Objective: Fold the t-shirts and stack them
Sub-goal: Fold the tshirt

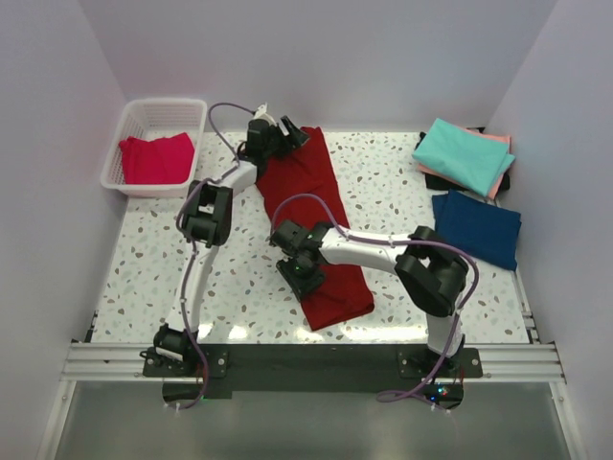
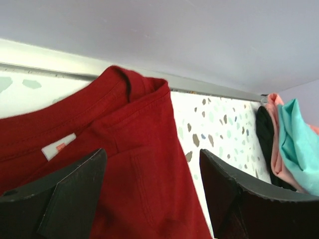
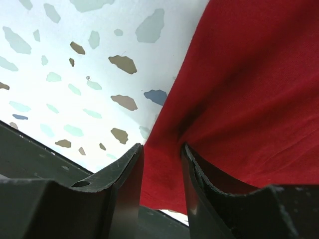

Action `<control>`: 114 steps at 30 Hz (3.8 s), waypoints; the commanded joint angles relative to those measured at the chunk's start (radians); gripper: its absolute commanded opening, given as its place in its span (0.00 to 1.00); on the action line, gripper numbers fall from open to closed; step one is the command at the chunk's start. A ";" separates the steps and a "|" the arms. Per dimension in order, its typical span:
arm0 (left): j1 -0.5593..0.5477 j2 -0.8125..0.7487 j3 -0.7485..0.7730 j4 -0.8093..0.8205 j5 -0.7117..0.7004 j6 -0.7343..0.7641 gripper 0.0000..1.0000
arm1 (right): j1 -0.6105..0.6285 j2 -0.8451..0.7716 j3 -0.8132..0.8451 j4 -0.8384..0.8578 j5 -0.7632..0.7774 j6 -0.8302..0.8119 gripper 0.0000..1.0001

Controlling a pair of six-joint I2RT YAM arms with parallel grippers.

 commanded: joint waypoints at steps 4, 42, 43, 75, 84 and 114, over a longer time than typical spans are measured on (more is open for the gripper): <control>0.019 -0.285 -0.127 -0.095 0.031 0.166 0.81 | -0.008 -0.134 0.014 -0.017 0.099 0.029 0.39; -0.515 -1.313 -1.240 -0.913 -0.039 0.102 0.83 | -0.428 -0.271 -0.227 -0.002 0.277 0.048 0.48; -0.544 -1.316 -1.249 -0.913 -0.042 0.061 0.83 | -0.431 -0.268 -0.229 0.002 0.272 0.046 0.48; -0.865 -1.235 -1.481 -0.545 -0.354 -0.489 0.63 | -0.464 -0.329 -0.322 0.144 0.222 0.037 0.47; -0.885 -1.144 -1.394 -0.717 -0.367 -0.527 0.40 | -0.464 -0.406 -0.396 0.145 0.214 0.072 0.47; -0.900 -1.313 -1.597 -0.893 -0.398 -0.711 0.00 | -0.217 -0.730 -0.673 0.200 -0.056 0.162 0.51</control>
